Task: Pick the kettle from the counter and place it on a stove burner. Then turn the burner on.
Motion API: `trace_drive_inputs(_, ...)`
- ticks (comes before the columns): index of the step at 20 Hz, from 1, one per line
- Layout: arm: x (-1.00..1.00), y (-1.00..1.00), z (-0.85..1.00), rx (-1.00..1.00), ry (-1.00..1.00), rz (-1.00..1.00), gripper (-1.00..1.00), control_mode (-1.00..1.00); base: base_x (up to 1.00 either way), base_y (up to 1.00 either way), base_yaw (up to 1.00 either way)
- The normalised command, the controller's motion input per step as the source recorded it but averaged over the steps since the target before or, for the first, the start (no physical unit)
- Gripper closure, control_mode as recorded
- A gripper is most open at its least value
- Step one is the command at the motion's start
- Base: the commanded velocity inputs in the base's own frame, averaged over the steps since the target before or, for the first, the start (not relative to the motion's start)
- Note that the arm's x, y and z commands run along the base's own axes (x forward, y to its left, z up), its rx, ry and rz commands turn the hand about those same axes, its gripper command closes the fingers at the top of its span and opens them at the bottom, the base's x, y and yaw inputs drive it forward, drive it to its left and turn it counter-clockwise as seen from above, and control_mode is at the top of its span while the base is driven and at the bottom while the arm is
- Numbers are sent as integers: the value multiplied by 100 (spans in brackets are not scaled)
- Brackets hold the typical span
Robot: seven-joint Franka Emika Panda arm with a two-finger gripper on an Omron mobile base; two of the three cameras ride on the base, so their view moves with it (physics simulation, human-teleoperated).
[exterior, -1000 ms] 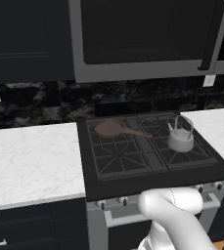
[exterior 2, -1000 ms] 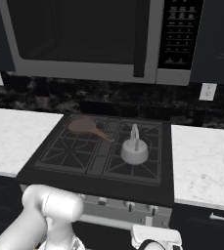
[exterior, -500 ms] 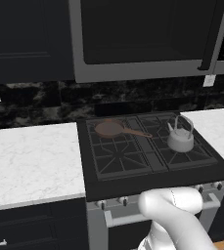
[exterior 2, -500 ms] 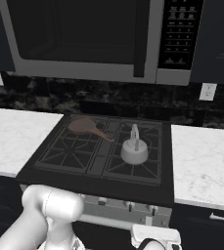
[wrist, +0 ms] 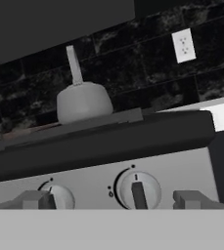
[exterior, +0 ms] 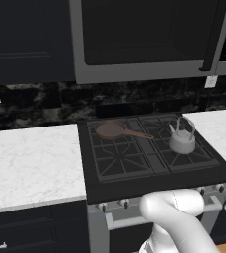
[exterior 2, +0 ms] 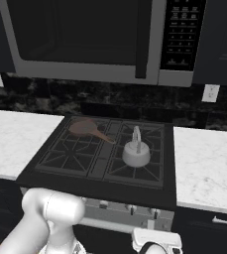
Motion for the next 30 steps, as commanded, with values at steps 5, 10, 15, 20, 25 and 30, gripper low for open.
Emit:
trace_drive_inputs(5,42,0,-3,0,4,-4,-100,-100,0,0,0)
trace_drive_inputs(10,39,0,-3,0,7,-3,-100,-100,0,0,0)
trace_drive_inputs(15,11,-3,-28,0,3,-1,-100,-100,0,0,0)
trace_drive_inputs(20,0,-9,-28,0,0,0,-100,-100,0,0,0)
trace_drive_inputs(25,0,-24,-3,0,0,-1,-100,-100,0,0,0)
trace_drive_inputs(30,0,-3,0,0,0,0,-100,-100,0,0,0)
